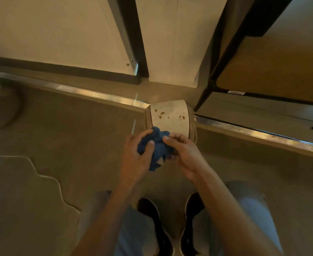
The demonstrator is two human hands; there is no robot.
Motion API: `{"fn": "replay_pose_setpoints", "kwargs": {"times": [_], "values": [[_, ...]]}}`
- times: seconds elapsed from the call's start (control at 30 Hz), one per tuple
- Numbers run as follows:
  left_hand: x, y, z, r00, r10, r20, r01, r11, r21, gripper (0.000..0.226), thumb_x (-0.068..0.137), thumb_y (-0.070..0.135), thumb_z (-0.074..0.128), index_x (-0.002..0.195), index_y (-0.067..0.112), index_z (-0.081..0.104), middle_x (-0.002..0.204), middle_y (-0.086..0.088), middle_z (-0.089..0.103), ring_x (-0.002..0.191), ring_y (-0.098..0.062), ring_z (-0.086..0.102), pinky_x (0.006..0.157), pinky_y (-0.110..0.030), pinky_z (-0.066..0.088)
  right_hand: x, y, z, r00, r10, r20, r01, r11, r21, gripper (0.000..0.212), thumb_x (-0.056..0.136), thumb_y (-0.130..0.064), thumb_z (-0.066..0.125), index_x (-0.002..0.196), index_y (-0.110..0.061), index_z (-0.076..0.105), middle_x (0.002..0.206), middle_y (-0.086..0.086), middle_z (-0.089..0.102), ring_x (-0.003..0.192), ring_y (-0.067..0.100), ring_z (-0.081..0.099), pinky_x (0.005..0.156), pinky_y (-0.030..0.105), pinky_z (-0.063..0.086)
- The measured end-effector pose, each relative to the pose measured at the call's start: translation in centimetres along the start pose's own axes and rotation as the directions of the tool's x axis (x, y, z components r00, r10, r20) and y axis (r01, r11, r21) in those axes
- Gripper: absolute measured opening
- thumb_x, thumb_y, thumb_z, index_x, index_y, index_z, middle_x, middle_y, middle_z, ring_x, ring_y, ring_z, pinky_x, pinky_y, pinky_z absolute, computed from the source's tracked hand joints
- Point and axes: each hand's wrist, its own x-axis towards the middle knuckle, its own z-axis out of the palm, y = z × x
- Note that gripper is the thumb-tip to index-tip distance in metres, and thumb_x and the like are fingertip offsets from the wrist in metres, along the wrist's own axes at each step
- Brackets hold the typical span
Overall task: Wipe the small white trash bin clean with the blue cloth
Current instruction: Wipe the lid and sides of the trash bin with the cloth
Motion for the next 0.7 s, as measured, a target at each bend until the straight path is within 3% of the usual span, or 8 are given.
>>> {"fn": "replay_pose_setpoints", "kwargs": {"times": [0.07,0.17,0.23,0.33,0.43,0.53,0.63,0.7], "values": [[0.8,-2.2,1.0,0.999,0.014,0.037,-0.014,1.0,-0.006,0.046,0.089,0.051,0.063,0.133,0.04,0.055,0.129,0.01,0.05,0.116,0.008,0.053,0.093,-0.015,0.05,2.3,0.7,-0.4,1.0,-0.024,0.003,0.024,0.998,-0.059,0.03,0.088,-0.018,0.073,0.114,-0.007,0.061,0.119,0.018,0.068,0.109,0.033,0.068,0.093,0.048,0.056],[1.9,-5.1,2.3,0.993,0.062,0.104,-0.066,0.997,0.038,0.067,0.084,0.06,0.071,0.142,0.051,0.04,0.134,0.016,0.042,0.123,0.004,0.048,0.092,-0.014,0.048,5.2,1.4,-1.0,0.998,-0.056,0.042,0.059,0.996,-0.068,0.028,0.092,-0.014,0.069,0.118,-0.01,0.059,0.114,0.01,0.069,0.098,0.024,0.072,0.076,0.035,0.061],[2.6,-6.9,3.1,0.985,0.128,0.113,-0.145,0.978,0.151,0.073,0.085,0.051,0.074,0.148,0.047,0.037,0.135,0.012,0.04,0.121,0.004,0.046,0.093,-0.012,0.045,6.8,1.6,-1.4,0.994,-0.089,0.055,0.098,0.981,-0.17,0.027,0.094,-0.014,0.066,0.119,-0.017,0.059,0.117,0.005,0.065,0.099,0.021,0.069,0.072,0.032,0.061],[3.7,-8.3,4.2,0.976,0.213,0.037,-0.216,0.947,0.238,0.062,0.089,0.033,0.074,0.146,0.032,0.048,0.128,0.004,0.049,0.108,0.02,0.044,0.084,0.003,0.036,8.4,1.4,-1.9,0.982,-0.155,0.109,0.187,0.888,-0.421,0.025,0.097,-0.02,0.063,0.122,-0.024,0.059,0.12,0.003,0.063,0.103,0.019,0.066,0.085,0.038,0.061],[4.9,-8.9,4.8,0.96,0.258,-0.114,-0.24,0.96,0.144,0.047,0.09,0.022,0.071,0.134,0.025,0.056,0.123,-0.001,0.057,0.108,0.013,0.051,0.087,-0.001,0.038,9.0,0.3,-2.6,0.924,-0.329,0.195,0.377,0.698,-0.609,0.025,0.1,-0.026,0.057,0.125,-0.026,0.059,0.112,-0.002,0.065,0.092,0.012,0.07,0.081,0.031,0.061],[6.6,-8.3,4.6,0.932,0.275,-0.235,-0.284,0.959,-0.006,0.044,0.093,0.021,0.069,0.136,0.024,0.056,0.132,0.002,0.058,0.123,-0.006,0.055,0.102,-0.026,0.048,9.8,-1.9,-3.6,0.754,-0.643,0.136,0.527,0.467,-0.71,0.022,0.102,-0.031,0.053,0.122,-0.027,0.062,0.107,-0.01,0.063,0.089,0.005,0.065,0.077,0.026,0.057],[9.0,-7.4,4.2,0.925,0.242,-0.294,-0.258,0.966,-0.016,0.046,0.096,0.021,0.066,0.139,0.028,0.053,0.139,0.003,0.054,0.129,-0.01,0.053,0.107,-0.035,0.048,11.8,-3.9,-4.6,0.585,-0.796,0.154,0.565,0.264,-0.782,0.024,0.103,-0.029,0.05,0.122,-0.024,0.065,0.119,-0.008,0.061,0.109,0.011,0.059,0.091,0.033,0.054],[10.7,-7.5,4.2,0.934,0.206,-0.291,-0.219,0.976,-0.015,0.045,0.098,0.024,0.064,0.141,0.029,0.052,0.139,-0.002,0.054,0.126,-0.01,0.054,0.108,-0.04,0.049,13.7,-4.5,-5.1,0.58,-0.776,0.247,0.533,0.132,-0.836,0.029,0.105,-0.029,0.047,0.127,-0.022,0.064,0.131,-0.002,0.058,0.123,0.018,0.051,0.101,0.038,0.049]]}}
